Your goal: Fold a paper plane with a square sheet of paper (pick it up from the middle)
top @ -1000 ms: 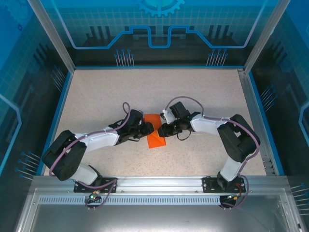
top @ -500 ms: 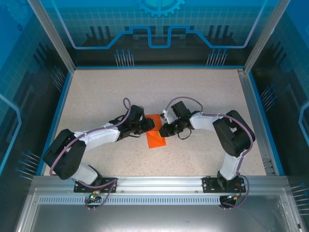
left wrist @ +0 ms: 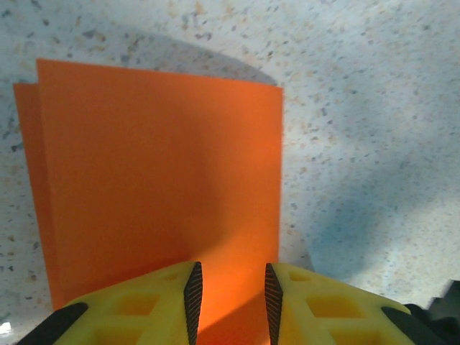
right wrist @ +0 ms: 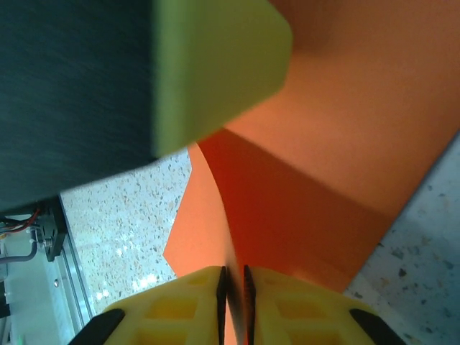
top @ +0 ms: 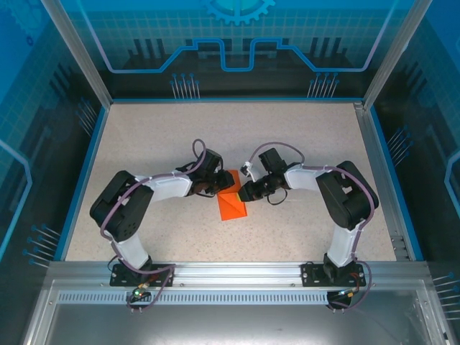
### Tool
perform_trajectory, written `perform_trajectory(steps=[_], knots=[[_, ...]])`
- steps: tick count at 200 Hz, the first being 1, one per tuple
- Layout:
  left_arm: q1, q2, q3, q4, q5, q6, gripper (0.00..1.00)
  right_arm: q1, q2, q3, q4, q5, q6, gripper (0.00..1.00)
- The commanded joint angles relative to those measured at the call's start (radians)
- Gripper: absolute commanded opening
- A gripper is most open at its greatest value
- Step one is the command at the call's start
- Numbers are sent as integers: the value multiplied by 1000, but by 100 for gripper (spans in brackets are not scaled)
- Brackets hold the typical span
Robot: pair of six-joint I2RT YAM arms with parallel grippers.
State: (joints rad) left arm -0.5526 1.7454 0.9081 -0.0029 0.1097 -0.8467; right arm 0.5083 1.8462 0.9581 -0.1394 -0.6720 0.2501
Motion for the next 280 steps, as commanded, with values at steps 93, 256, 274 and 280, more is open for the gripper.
perform_trajectory(steps=[93,256,274,280], knots=[[4,53,17,-51,-1,25,31,-8,-26,-9,-70,-7,-59,19],[3,49,14,-51,5,49,30,-12,48,66,-126,69,-83,10],[3,35,12,-50,7,55,31,-11,54,70,-125,71,-84,11],[3,30,9,-50,7,58,31,-13,58,72,-127,73,-85,11]])
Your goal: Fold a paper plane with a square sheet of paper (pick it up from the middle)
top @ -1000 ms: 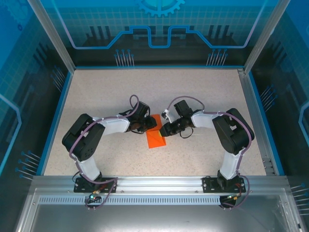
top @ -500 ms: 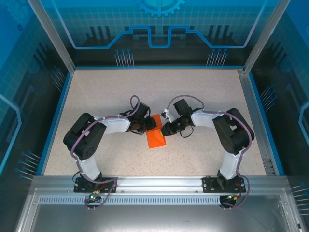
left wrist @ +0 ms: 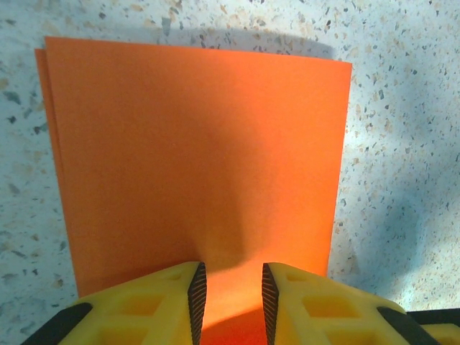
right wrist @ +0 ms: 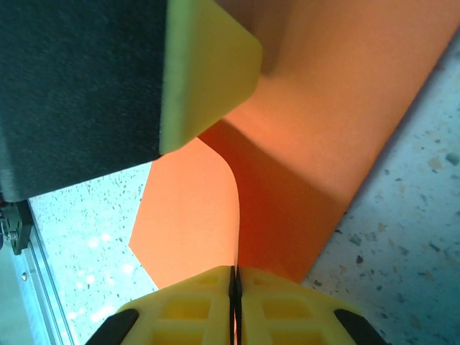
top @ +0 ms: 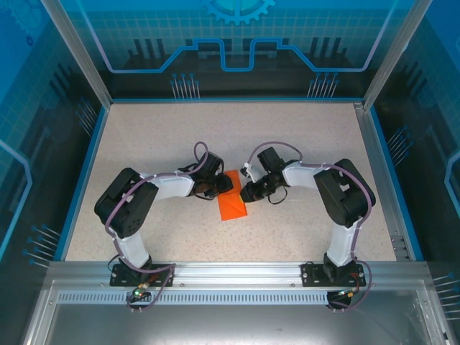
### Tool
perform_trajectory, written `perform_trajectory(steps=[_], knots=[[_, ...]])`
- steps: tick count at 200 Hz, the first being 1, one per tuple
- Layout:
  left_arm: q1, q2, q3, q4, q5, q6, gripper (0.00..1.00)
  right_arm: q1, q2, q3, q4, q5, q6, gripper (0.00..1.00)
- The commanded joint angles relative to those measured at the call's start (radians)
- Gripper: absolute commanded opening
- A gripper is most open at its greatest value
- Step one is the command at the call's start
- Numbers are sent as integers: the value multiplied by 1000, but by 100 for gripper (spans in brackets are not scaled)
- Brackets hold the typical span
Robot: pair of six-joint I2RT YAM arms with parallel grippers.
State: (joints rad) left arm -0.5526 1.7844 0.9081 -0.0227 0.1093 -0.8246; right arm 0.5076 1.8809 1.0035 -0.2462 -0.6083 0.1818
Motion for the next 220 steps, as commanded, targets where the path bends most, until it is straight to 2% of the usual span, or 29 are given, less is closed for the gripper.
perform_trajectory(steps=[1,101,150,220], knots=[[2,-10,9,-31,7,35,31,-12,24,28,-20,9,-17,11],[-11,-166,-20,-61,16,65,36,-14,50,35,-23,12,-22,12],[-50,-213,-66,-46,57,43,32,-19,41,30,-15,15,-18,11],[-92,-167,-95,-12,64,1,24,-25,38,22,-3,5,-19,11]])
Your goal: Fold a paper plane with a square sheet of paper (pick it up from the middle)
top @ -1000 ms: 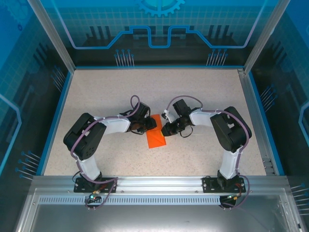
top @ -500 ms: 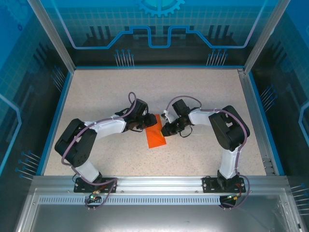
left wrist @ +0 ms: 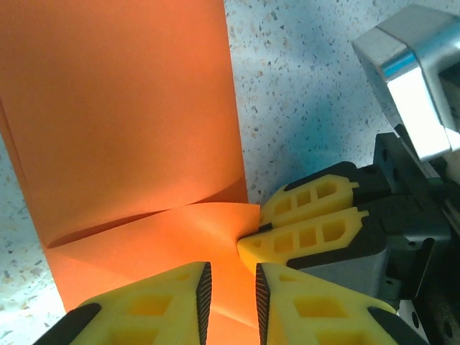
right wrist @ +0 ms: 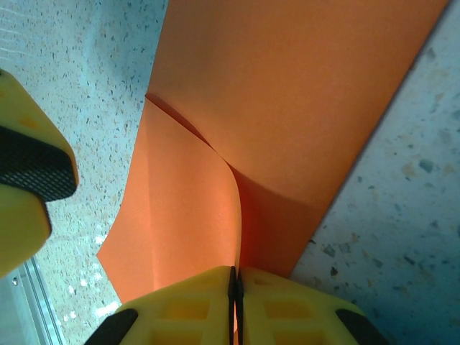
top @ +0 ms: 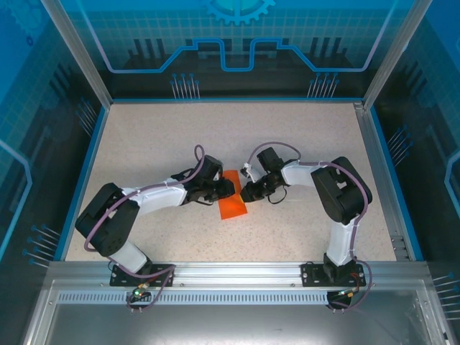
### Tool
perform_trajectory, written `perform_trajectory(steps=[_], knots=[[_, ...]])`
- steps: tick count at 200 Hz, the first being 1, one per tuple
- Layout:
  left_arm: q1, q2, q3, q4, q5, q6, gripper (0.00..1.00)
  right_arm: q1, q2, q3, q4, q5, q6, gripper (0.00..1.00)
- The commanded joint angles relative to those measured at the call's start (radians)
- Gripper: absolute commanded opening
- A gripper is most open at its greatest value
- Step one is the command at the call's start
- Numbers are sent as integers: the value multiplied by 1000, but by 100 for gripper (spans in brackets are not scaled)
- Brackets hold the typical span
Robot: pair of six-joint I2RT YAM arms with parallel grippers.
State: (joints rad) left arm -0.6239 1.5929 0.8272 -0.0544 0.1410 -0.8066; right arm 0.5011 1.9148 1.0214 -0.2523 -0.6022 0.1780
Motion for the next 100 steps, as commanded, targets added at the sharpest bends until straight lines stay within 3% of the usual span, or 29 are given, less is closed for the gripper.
perform_trajectory(steps=[1,73,100], knots=[[-21,25,-13,20,34,-16,24,-18,4,3,4,-2,-14,11],[-41,76,-20,16,13,-25,21,-17,-27,-23,11,-34,1,14],[-42,92,-20,17,-7,-28,21,-10,-63,-50,23,-40,20,23]])
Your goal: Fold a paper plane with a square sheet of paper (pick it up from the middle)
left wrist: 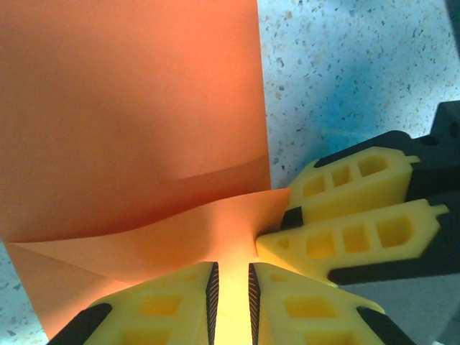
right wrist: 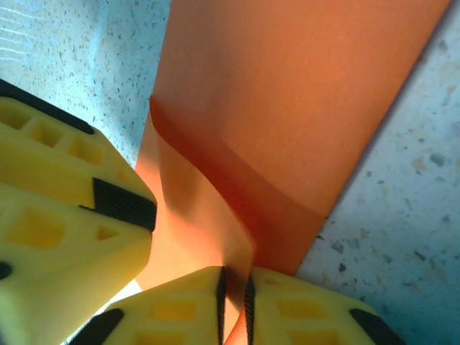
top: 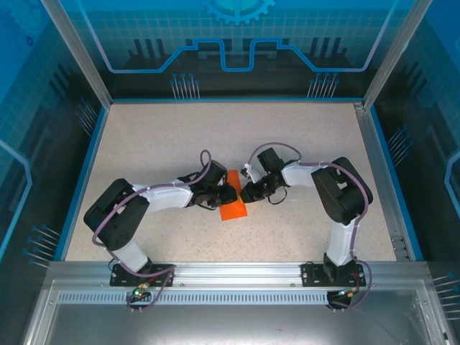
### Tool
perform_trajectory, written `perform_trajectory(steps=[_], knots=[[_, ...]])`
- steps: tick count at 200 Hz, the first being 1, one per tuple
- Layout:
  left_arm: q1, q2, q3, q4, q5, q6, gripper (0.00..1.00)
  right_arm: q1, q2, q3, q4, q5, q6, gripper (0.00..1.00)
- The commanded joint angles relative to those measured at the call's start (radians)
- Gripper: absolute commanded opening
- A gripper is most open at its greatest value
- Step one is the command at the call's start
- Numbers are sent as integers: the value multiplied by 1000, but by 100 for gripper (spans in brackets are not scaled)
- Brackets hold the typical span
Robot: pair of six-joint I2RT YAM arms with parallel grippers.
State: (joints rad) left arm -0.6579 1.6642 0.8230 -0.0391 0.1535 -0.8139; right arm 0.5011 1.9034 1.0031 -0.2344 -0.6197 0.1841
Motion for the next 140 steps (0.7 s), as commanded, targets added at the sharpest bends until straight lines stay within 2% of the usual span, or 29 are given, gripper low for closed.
perform_trajectory(steps=[1,40,86,140], knots=[[-8,22,-14,2,-20,-21,21,-9,-54,-35,7,-19,16,24],[-8,42,-13,5,-35,-23,21,-9,-92,-68,17,52,72,37],[-8,50,-10,-3,-58,-20,20,8,-45,-49,5,80,113,38],[-8,62,-7,-18,-86,-20,18,19,-26,-52,43,58,196,35]])
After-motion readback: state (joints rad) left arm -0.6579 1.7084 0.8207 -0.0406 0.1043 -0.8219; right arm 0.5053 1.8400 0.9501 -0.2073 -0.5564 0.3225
